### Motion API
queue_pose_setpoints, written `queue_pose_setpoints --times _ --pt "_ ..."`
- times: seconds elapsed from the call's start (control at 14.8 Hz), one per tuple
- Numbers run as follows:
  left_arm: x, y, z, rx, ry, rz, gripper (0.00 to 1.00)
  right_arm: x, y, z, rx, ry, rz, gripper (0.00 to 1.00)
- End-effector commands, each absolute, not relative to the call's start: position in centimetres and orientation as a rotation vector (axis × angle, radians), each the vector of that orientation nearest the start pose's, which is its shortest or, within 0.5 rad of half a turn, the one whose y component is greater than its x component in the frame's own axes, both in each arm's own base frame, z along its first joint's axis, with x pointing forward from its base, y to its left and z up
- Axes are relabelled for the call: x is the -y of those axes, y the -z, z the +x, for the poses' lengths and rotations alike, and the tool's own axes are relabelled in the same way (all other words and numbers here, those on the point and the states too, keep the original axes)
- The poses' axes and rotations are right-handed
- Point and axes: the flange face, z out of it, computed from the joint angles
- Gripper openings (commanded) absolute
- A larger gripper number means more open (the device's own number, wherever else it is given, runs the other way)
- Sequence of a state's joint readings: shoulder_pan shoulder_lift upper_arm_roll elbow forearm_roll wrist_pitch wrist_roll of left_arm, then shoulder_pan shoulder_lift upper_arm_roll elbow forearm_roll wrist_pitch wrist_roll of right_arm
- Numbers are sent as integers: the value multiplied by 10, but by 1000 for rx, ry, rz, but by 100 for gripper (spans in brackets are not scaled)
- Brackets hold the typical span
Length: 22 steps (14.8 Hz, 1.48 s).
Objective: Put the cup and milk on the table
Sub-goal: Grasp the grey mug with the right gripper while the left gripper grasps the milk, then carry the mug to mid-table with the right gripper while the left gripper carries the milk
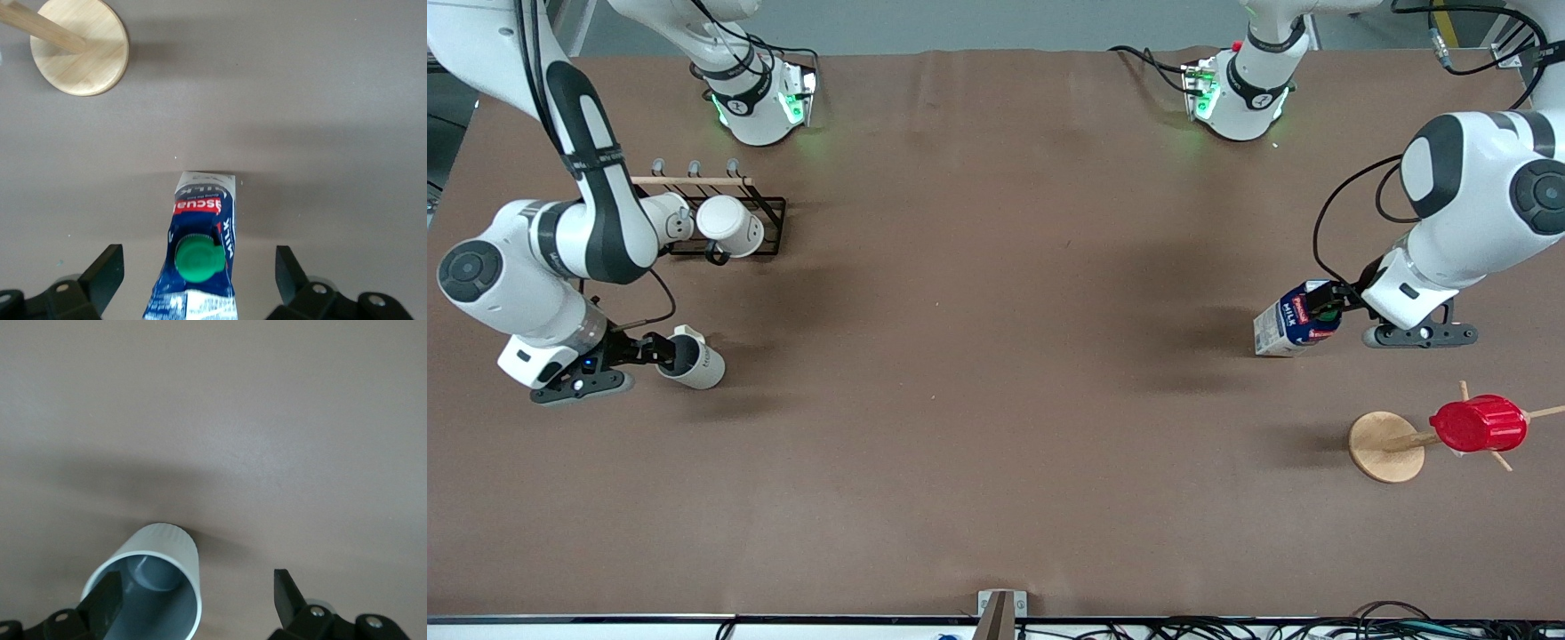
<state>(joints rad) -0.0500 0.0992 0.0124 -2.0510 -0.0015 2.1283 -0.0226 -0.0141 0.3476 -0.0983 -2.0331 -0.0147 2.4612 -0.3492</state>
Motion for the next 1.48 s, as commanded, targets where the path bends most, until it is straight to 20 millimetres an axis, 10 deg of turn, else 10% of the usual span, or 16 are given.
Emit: queue_pose_setpoints --times 0.0,0.27,0.67,0.94,1.15,1.42 --pt "21 -371 568 -62 -26 -3127 100 66 -266 595 465 103 -3171 100" --pt "19 -344 553 -58 -36 -3127 100 62 -248 589 473 70 -3165 98" --pt "18 -342 546 -68 -45 -3127 100 65 -237 592 383 89 -3170 3" --pt "7 -351 545 -73 -27 -3128 85 60 -250 601 201 85 -3181 0" --pt "9 -347 540 -70 -50 -3128 46 1 -290 624 104 -51 -3147 0" --pt "17 -344 533 -92 -67 -3128 32 -119 -339 655 -124 -25 -3110 0"
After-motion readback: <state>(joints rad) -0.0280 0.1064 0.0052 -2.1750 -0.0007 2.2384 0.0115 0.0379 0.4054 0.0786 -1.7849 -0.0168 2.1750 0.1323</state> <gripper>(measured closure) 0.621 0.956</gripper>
